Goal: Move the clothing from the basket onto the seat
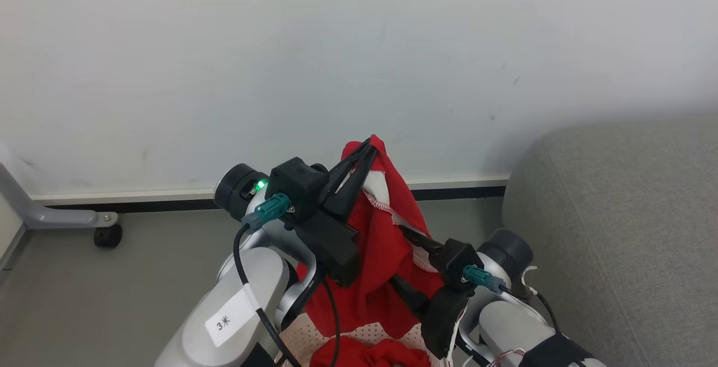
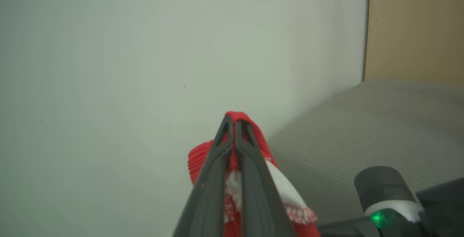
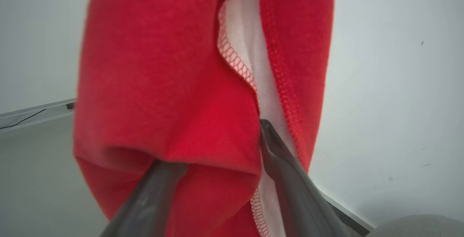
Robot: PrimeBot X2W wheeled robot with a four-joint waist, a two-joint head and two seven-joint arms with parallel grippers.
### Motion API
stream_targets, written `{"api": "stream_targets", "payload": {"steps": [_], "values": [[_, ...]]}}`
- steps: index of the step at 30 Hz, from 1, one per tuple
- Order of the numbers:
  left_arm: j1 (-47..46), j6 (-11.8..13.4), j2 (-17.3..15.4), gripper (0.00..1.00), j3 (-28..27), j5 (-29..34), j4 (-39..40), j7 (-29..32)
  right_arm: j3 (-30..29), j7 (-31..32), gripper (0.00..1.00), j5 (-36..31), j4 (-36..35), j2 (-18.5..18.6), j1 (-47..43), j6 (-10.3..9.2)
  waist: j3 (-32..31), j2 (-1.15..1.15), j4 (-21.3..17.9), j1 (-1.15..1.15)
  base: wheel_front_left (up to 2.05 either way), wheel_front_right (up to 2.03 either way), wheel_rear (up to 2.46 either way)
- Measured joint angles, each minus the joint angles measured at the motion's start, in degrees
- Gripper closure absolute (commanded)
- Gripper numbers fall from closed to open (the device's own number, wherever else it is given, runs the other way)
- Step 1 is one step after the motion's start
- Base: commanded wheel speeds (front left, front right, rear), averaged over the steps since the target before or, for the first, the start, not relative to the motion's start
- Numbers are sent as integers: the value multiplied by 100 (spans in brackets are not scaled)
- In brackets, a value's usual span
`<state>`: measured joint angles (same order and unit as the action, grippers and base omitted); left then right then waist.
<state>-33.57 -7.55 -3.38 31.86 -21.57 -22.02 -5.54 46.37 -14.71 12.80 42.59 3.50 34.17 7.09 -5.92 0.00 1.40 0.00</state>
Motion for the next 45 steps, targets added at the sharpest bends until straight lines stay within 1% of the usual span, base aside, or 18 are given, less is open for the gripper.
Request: {"api": "stream_targets", "payload": {"steps": [2,3,4,5,6,8,9,10,17,18,19,20,21,26,28,29,40,45], "values": [[-1,0,0,100,9,-2,25,46,136,0,5,167,78,0,56,0,16,0,21,0,0,0,0],[-1,0,0,100,10,-7,42,49,194,0,7,214,102,0,72,0,23,0,29,0,0,0,0],[-1,0,0,100,10,-7,59,57,253,0,13,266,131,1,80,0,29,0,35,0,0,0,0],[-1,0,0,100,10,-8,77,96,305,0,26,319,156,1,82,0,35,0,39,0,0,0,0],[-1,0,0,100,10,-10,86,100,356,0,50,380,175,0,87,0,39,0,41,0,0,0,0],[-1,0,0,100,10,-20,112,116,441,0,65,543,191,0,136,0,47,0,39,0,0,0,0],[-1,0,0,100,10,-27,125,118,468,0,86,594,191,0,184,0,50,0,35,0,0,0,0],[-1,0,-1,100,9,-35,138,137,483,0,100,644,191,0,220,0,54,0,30,0,0,0,0],[126,41,-111,100,-137,-127,199,176,572,0,100,980,182,0,294,3,81,0,-78,0,0,0,0],[170,59,-137,98,-163,-187,194,177,543,1,100,1018,186,0,294,4,86,0,-102,0,0,0,0],[221,73,-168,80,-190,-230,194,176,501,1,100,1054,191,0,294,4,91,0,-128,0,0,0,0],[263,102,-192,53,-214,-257,192,176,458,1,100,1092,194,0,297,4,97,0,-154,0,0,0,0],[300,110,-208,0,-263,-264,192,172,411,1,100,1141,201,0,298,4,102,0,-181,0,0,0,0],[484,180,-260,0,-379,-314,197,105,185,1,100,1259,177,34,350,4,129,0,-336,0,0,0,0],[575,208,-296,0,-409,-314,200,78,90,1,100,1296,119,110,414,4,140,0,-403,0,0,0,0],[678,209,-343,0,-420,-337,201,31,-1,1,100,1298,46,227,427,4,150,0,-473,0,0,0,0],[1435,200,-475,0,-305,-348,260,-177,-394,1,100,1228,-400,915,397,-14,192,0,-939,0,0,0,0],[1668,199,-515,0,-241,-349,312,-307,-549,0,100,1161,-749,1232,288,-151,210,0,-1221,0,0,0,0]]}}
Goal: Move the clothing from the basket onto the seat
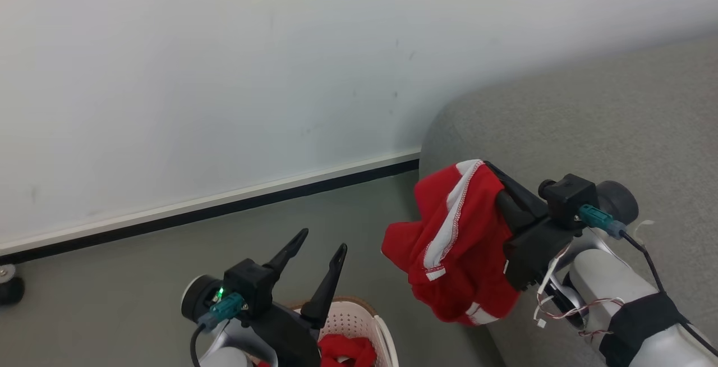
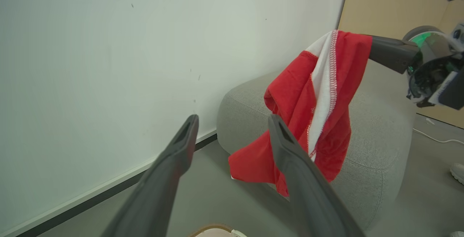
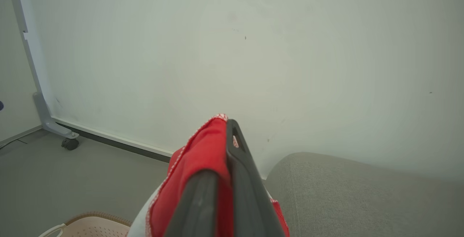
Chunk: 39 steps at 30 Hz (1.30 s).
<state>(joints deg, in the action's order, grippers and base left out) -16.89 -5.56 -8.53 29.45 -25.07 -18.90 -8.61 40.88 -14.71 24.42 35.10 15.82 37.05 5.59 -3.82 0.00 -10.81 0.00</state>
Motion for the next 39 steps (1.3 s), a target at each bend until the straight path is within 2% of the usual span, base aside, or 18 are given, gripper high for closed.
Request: {"api": "stream_targets", "payload": {"steps": [6,21,31,39], "values": [[257,-1,86,0,148,1,51,-110,-153,1,100,-154,-492,369,-183,-143,42,0,-450,0,0,0,0],[327,10,257,0,320,55,113,-244,-457,0,100,-279,-1277,888,-364,-308,307,0,-1357,0,0,0,0],[229,8,258,0,455,172,157,-257,-621,1,100,-271,-1271,1044,-241,-281,677,0,-1476,0,0,0,0],[-119,52,100,0,402,356,453,-163,-811,21,100,-270,-916,1077,1012,-107,1144,0,-1342,0,0,0,0]]}}
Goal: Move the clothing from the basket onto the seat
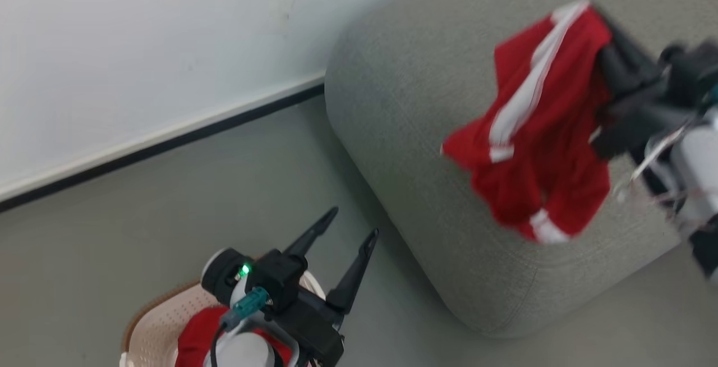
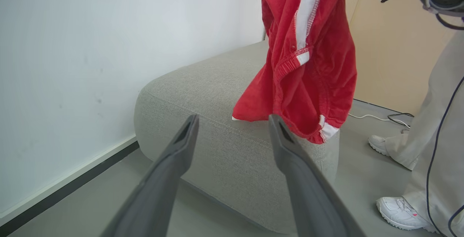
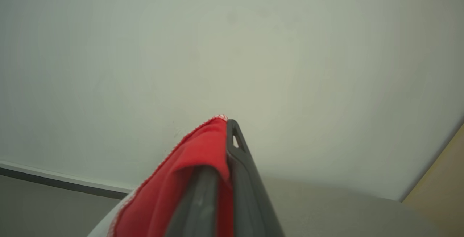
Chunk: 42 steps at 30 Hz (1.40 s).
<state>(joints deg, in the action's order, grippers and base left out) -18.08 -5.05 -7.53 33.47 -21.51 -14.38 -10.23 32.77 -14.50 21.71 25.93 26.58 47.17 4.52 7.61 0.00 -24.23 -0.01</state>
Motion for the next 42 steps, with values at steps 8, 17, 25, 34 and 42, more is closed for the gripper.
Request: {"api": "stream_targets", "payload": {"steps": [8,17,25,34,42], "values": [[-403,52,-144,0,-126,105,381,121,-516,163,100,105,800,66,1758,54,592,-1,237,-1,0,0,0],[-889,53,-237,0,-153,290,911,321,-929,301,100,107,1645,544,2987,54,1308,-1,601,-1,0,0,0],[-1307,58,-272,0,-103,481,1346,528,-1176,383,100,158,2277,824,3108,-107,1989,-1,888,-1,0,0,0],[-1702,52,-330,0,-112,575,1518,713,-1182,364,100,304,2764,380,3054,-357,2767,-1,1095,-1,0,0,0],[-1798,44,-359,0,-98,664,1374,758,-1002,314,100,305,3327,5,2785,-307,3191,-1,1237,-1,0,0,0]]}}
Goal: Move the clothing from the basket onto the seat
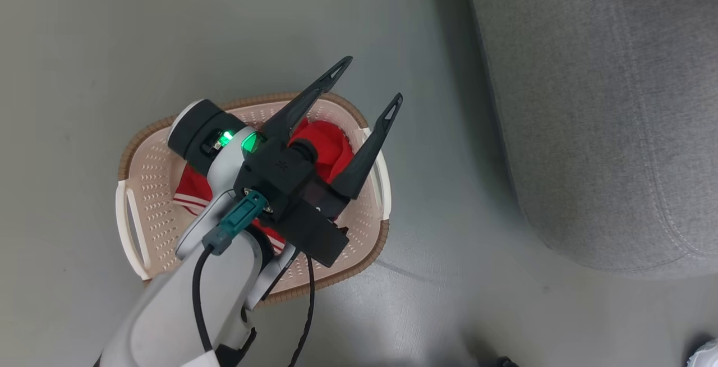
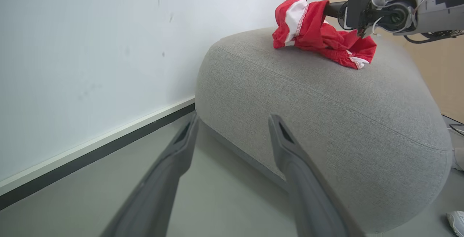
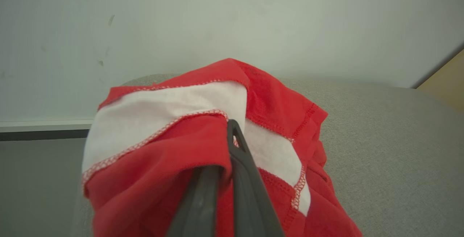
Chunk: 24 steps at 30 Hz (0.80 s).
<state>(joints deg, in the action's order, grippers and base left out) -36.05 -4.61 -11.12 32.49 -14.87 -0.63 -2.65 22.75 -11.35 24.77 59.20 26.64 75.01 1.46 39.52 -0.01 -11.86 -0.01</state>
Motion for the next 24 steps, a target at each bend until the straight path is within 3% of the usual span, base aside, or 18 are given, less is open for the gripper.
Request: {"api": "stream_targets", "payload": {"steps": [4,6,8,9,24], "values": [[1,0,-10,0,-3,0,-122,-5,79,-56,98,-1,186,-220,-92,35,51,0,55,0,0,0,0],[1,-1,-20,0,-8,0,-203,-53,126,-83,64,-2,259,-298,-137,83,25,0,55,0,0,0,0],[2,-1,-33,0,-11,-1,-247,-68,151,-92,13,-2,338,-349,-175,116,-11,0,44,2,0,0,0],[3,-1,-33,0,-10,-1,-260,-75,158,-114,0,-2,389,-367,-177,137,-30,1,37,2,0,0,0],[381,-1,-49,0,-144,-280,-1007,-475,557,-287,0,-222,634,-669,-773,421,-669,1,-192,2,0,0,0]]}}
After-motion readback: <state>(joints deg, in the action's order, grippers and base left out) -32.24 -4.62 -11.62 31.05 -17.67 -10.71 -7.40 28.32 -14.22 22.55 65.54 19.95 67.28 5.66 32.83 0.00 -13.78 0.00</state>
